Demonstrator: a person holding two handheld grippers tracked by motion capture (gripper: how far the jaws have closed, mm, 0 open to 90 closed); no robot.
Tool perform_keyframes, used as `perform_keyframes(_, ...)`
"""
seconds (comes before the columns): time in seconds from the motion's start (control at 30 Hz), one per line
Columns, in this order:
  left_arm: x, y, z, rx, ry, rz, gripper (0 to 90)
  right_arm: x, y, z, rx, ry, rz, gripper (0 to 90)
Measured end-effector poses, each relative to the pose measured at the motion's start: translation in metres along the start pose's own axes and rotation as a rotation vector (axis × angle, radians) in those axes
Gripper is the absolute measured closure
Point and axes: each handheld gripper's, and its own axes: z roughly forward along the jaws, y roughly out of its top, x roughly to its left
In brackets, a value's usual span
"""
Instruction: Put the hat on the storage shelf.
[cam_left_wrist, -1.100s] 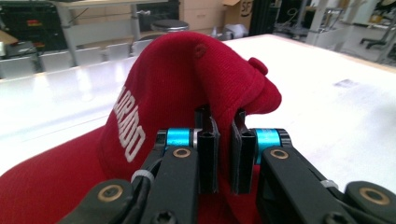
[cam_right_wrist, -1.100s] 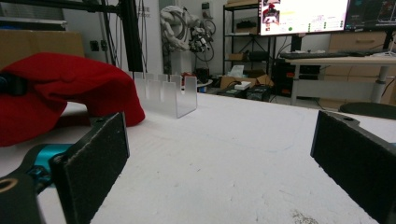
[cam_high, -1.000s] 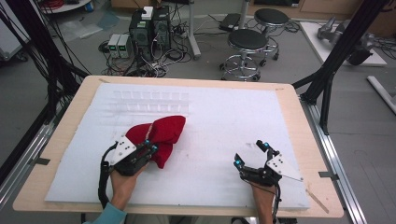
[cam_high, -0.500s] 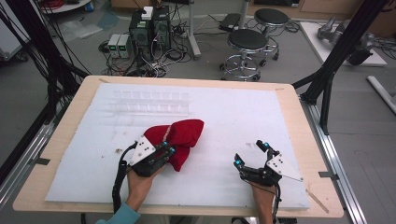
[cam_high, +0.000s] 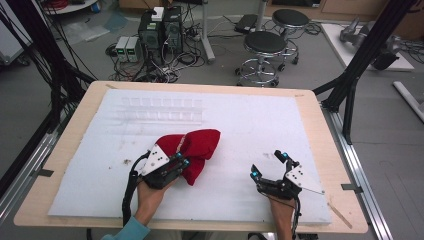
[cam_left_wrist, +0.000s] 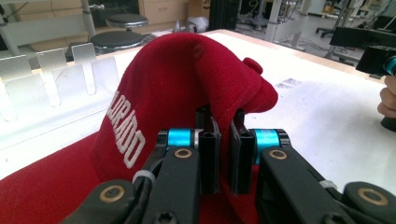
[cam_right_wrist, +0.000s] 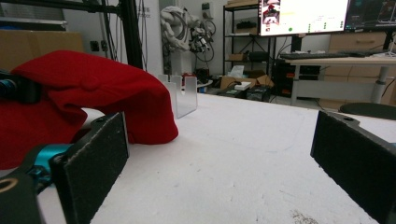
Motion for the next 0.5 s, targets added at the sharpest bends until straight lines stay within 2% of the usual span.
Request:
perform_keyframes(0.23,0.0006,0.0027,0.0013,0.028,-0.018,-0.026,83.0,-0.0005,0.0001,0.0003,-0.005,-0.001,-0.005,3.2)
perform_keyframes(0.5,0.0010,0.0028,0.0005,0.054,-0.043,-0.040,76.2,0.0001,-0.0001,0.0000,-0.001,0.000,0.001,3.2)
